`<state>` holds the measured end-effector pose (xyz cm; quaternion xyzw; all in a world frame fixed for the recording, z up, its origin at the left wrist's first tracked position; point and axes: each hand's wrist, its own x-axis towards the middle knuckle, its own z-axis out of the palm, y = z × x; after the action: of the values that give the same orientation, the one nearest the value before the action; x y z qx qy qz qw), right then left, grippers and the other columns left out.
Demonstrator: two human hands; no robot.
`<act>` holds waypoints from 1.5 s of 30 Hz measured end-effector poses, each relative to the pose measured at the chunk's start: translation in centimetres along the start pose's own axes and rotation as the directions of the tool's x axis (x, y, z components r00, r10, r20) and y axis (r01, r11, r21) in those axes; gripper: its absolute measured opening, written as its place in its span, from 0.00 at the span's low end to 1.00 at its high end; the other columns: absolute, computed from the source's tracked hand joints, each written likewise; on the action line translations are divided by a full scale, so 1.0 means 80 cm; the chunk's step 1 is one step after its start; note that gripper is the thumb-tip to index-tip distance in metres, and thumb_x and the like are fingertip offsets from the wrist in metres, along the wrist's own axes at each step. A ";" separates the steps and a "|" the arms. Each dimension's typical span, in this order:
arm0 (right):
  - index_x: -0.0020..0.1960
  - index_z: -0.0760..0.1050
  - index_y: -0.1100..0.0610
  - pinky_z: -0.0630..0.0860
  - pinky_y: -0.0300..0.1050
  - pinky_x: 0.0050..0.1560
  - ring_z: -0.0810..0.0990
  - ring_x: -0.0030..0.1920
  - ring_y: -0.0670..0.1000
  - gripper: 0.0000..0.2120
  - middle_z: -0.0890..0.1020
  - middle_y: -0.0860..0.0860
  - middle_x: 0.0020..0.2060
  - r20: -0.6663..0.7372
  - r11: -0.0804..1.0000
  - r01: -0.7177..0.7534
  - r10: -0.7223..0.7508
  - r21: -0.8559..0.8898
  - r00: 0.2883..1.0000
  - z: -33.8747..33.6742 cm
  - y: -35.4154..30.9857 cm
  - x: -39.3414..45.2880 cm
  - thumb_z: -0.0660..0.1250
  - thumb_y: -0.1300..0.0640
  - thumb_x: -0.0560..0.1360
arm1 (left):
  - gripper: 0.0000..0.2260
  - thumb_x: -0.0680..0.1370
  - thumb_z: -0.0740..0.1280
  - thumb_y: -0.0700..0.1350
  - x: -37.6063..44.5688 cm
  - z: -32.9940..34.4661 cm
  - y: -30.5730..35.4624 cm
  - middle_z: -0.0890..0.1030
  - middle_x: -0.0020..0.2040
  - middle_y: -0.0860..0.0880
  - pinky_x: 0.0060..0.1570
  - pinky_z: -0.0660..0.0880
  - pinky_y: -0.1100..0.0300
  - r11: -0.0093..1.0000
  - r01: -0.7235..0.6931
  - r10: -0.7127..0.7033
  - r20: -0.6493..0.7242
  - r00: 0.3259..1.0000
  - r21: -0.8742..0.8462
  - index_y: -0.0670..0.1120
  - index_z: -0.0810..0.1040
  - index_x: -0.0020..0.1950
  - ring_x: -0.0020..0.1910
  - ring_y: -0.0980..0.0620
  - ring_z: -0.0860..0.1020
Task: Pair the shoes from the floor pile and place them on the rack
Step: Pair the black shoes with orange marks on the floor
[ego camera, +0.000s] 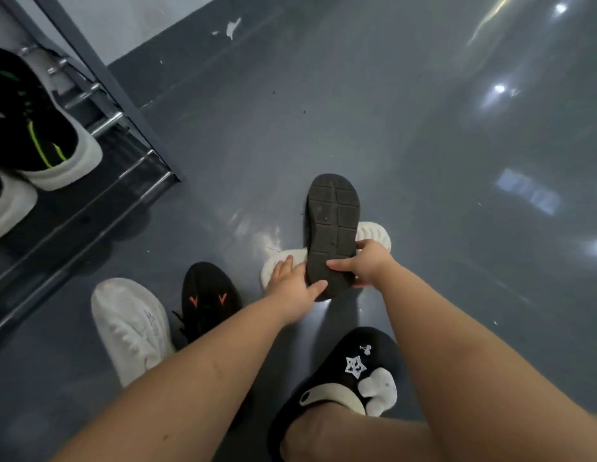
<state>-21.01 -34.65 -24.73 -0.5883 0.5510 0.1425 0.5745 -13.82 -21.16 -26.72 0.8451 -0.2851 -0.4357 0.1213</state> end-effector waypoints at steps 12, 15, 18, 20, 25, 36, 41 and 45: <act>0.46 0.76 0.58 0.81 0.48 0.45 0.81 0.41 0.52 0.07 0.82 0.53 0.41 0.317 0.974 0.120 -0.177 0.192 0.932 0.164 -0.067 -0.101 0.73 0.59 0.71 | 0.17 0.78 0.65 0.39 -0.131 -0.100 -0.128 0.76 0.57 0.47 0.55 0.75 0.52 0.450 -0.024 -0.259 -0.156 0.953 -0.893 0.45 0.65 0.65 0.54 0.49 0.76; 0.47 0.76 0.56 0.80 0.53 0.53 0.82 0.50 0.55 0.11 0.83 0.54 0.48 0.394 0.974 0.097 -0.173 0.206 0.903 0.233 -0.073 -0.142 0.73 0.51 0.71 | 0.16 0.77 0.66 0.37 -0.192 -0.119 -0.181 0.77 0.58 0.44 0.58 0.76 0.48 0.485 -0.094 -0.303 -0.267 0.915 -0.870 0.47 0.66 0.61 0.52 0.47 0.78; 0.55 0.77 0.57 0.81 0.46 0.41 0.82 0.48 0.52 0.20 0.83 0.54 0.49 0.475 0.984 0.059 -0.133 0.167 0.870 0.296 -0.071 -0.188 0.72 0.45 0.70 | 0.20 0.75 0.68 0.35 -0.255 -0.123 -0.228 0.76 0.59 0.44 0.59 0.74 0.55 0.561 -0.129 -0.317 -0.356 0.879 -0.818 0.45 0.66 0.64 0.55 0.50 0.77; 0.57 0.76 0.57 0.79 0.46 0.40 0.81 0.44 0.50 0.23 0.82 0.53 0.50 0.488 0.988 0.038 -0.106 0.147 0.866 0.329 -0.067 -0.221 0.72 0.43 0.70 | 0.23 0.75 0.68 0.34 -0.290 -0.120 -0.251 0.75 0.60 0.46 0.58 0.72 0.60 0.609 -0.154 -0.301 -0.406 0.863 -0.778 0.44 0.64 0.67 0.56 0.53 0.76; 0.46 0.74 0.54 0.76 0.46 0.40 0.77 0.42 0.50 0.17 0.80 0.50 0.42 0.503 0.997 0.005 -0.046 0.083 0.863 0.382 -0.057 -0.280 0.68 0.39 0.71 | 0.31 0.72 0.72 0.43 -0.345 -0.105 -0.292 0.77 0.62 0.54 0.63 0.73 0.51 0.798 -0.046 -0.318 -0.485 0.814 -0.600 0.55 0.61 0.70 0.61 0.53 0.76; 0.58 0.75 0.57 0.78 0.57 0.53 0.78 0.52 0.56 0.21 0.79 0.55 0.49 0.579 0.991 -0.054 -0.026 0.121 0.815 0.382 -0.060 -0.314 0.65 0.41 0.75 | 0.31 0.76 0.60 0.63 -0.374 -0.109 -0.318 0.63 0.74 0.47 0.73 0.57 0.50 0.619 -0.093 -0.457 -0.453 0.765 -0.780 0.54 0.58 0.76 0.74 0.46 0.60; 0.56 0.76 0.58 0.77 0.50 0.50 0.78 0.45 0.53 0.22 0.79 0.55 0.46 0.594 0.986 -0.094 -0.008 0.140 0.804 0.395 -0.045 -0.314 0.66 0.41 0.74 | 0.27 0.79 0.51 0.64 -0.366 -0.103 -0.328 0.77 0.62 0.42 0.59 0.70 0.44 -0.106 0.041 -0.360 0.077 0.930 -0.994 0.47 0.70 0.67 0.58 0.40 0.76; 0.58 0.77 0.60 0.74 0.44 0.51 0.79 0.44 0.50 0.16 0.82 0.52 0.44 0.505 0.983 0.049 -0.133 0.176 0.853 0.408 -0.029 -0.303 0.65 0.50 0.77 | 0.18 0.79 0.62 0.49 -0.367 -0.101 -0.336 0.80 0.48 0.43 0.51 0.76 0.49 -0.190 -0.037 -0.408 0.045 0.912 -0.981 0.40 0.73 0.65 0.46 0.46 0.78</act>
<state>-12.46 3.69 -13.89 -0.5075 0.3581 0.2235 0.7512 -10.67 17.43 -14.56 0.5384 0.2977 -0.3793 0.6912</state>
